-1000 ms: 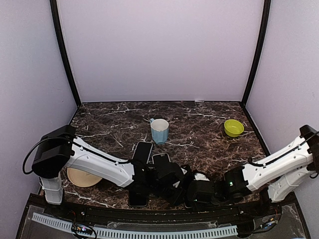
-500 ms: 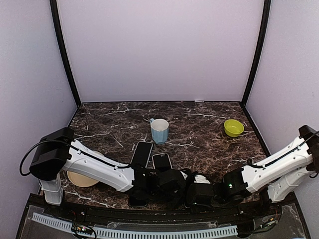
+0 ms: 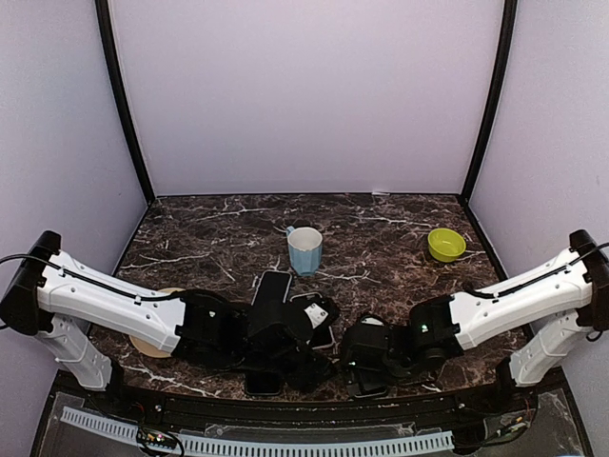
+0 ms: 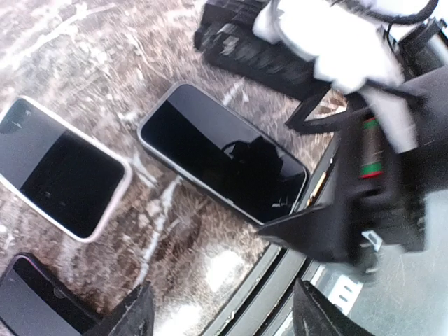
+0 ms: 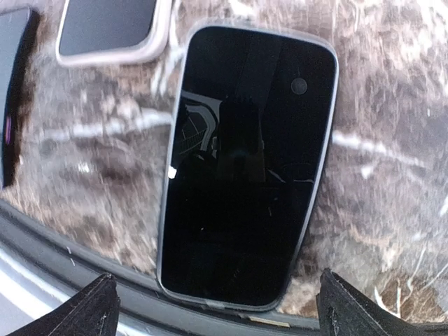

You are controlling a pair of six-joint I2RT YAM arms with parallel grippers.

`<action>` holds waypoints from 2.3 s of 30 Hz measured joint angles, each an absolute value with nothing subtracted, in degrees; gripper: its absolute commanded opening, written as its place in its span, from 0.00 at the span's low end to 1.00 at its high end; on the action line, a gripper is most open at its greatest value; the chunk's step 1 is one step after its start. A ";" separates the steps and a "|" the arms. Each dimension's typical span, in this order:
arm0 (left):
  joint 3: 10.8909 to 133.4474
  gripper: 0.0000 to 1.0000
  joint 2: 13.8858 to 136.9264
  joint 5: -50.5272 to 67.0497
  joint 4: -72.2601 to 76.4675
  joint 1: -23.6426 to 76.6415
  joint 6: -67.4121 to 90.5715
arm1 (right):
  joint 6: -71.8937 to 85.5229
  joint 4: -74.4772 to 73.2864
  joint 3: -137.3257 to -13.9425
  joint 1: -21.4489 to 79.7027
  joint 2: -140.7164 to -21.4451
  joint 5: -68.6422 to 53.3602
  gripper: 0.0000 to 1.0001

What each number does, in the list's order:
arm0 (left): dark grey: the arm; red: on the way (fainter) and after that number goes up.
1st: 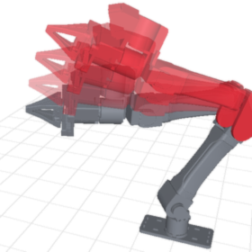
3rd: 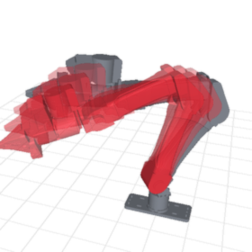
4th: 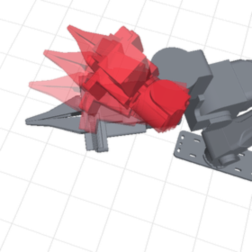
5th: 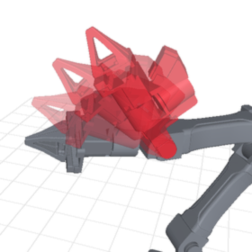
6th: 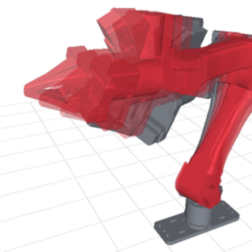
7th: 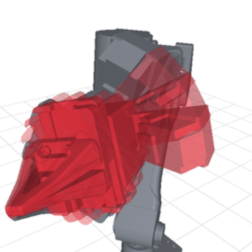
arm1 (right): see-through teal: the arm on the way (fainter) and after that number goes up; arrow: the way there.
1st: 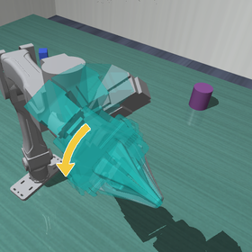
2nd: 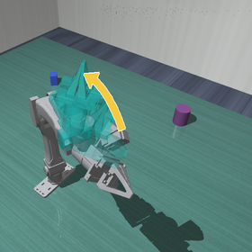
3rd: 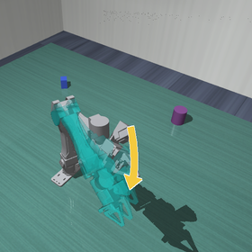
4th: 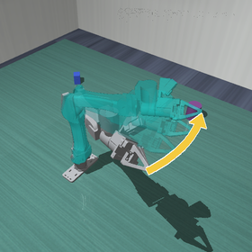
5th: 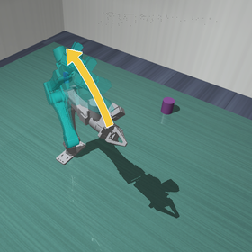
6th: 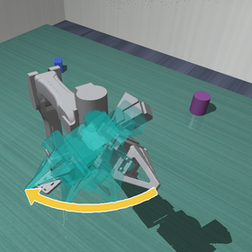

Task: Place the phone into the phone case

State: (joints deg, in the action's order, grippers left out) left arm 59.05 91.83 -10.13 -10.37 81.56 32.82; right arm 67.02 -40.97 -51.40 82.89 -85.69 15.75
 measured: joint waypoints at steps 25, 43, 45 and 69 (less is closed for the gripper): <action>57.67 0.71 92.05 -9.89 -12.36 80.47 33.47 | 67.02 -42.26 -57.67 78.11 -99.31 15.75 0.49; 47.53 0.95 94.59 -3.53 18.28 73.41 39.27 | 54.59 -26.85 -44.93 82.35 -80.51 23.35 0.33; 45.98 0.94 94.48 -3.70 24.34 73.41 40.25 | 51.92 -24.82 -44.62 83.92 -77.76 26.00 0.33; 42.02 0.00 94.52 0.62 46.94 73.06 40.16 | 38.00 -13.17 -39.35 88.60 -66.57 33.08 0.88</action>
State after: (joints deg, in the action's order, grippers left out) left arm 42.02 94.52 0.62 46.94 73.06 40.16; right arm 38.00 -13.17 -39.35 88.60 -66.57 33.08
